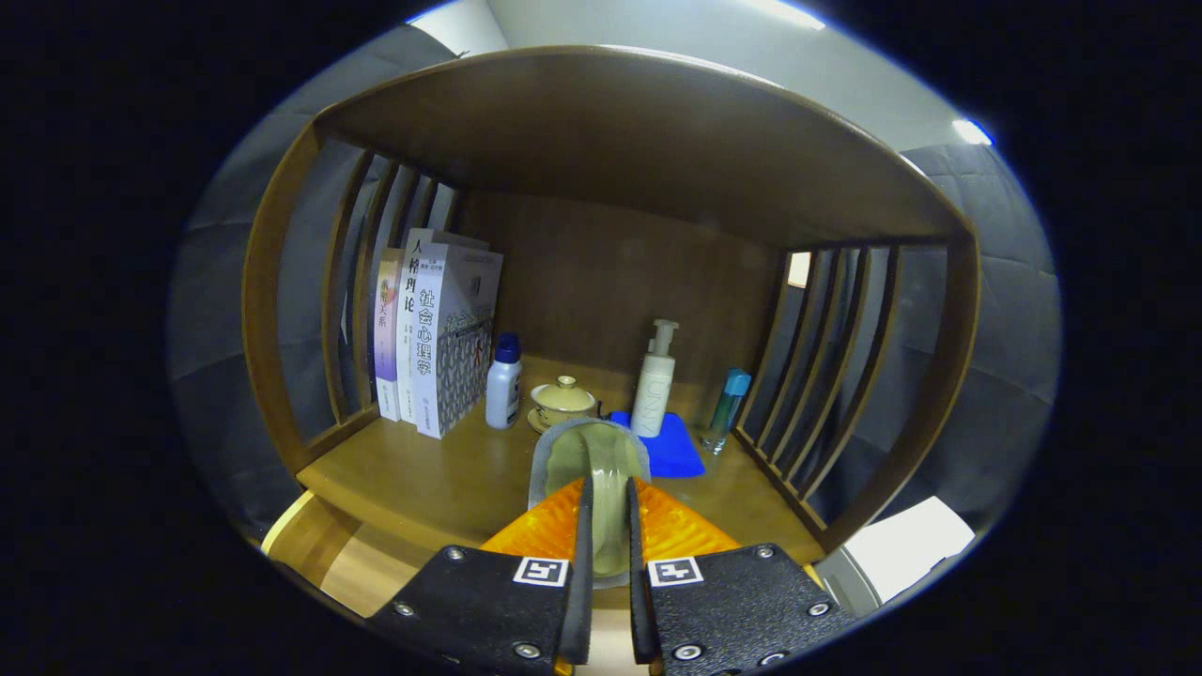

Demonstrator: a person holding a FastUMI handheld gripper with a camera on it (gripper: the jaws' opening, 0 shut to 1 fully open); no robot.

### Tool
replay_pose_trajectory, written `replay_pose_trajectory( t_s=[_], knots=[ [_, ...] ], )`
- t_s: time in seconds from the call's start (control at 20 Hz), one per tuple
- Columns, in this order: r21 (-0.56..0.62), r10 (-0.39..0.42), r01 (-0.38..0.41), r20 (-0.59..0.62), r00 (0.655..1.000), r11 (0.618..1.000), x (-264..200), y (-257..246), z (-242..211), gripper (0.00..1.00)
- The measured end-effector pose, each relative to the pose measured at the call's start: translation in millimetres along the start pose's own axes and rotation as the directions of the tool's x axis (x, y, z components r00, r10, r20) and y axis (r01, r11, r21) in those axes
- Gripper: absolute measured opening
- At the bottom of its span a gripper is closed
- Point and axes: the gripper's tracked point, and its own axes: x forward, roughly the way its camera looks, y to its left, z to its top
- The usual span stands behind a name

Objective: Pull open the drawer, take out the items inside it, and place them on the countertop above the cabinet.

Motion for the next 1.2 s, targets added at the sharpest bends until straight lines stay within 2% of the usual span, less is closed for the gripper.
replay_pose_trajectory(
  t_s=[0.25, 0.5, 0.7, 0.9, 0.95, 1.05, 1.2],
  knots=[
    [0.008, 0.058, -0.058, -0.013, 0.998, 0.998, 27.9, 17.8, -13.3, 0.18],
    [-0.009, 0.058, -0.058, -0.010, 0.998, 0.998, 50.2, 19.4, -17.5, 0.18],
    [0.031, 0.049, -0.047, -0.054, 0.997, 0.998, 63.6, 10.6, -34.4, 0.20],
    [0.091, 0.090, -0.084, -0.059, 0.994, 0.992, 68.4, 16.5, -35.6, 0.24],
    [0.099, 0.089, -0.083, -0.057, 0.994, 0.992, 65.8, 15.1, -35.7, 0.28],
    [0.125, 0.105, -0.100, -0.038, 0.994, 0.987, 55.9, 19.3, -29.5, 0.51],
    [0.225, 0.155, -0.160, 0.040, 0.987, 0.961, 26.2, 30.4, -16.7, 0.84]
  ],
)
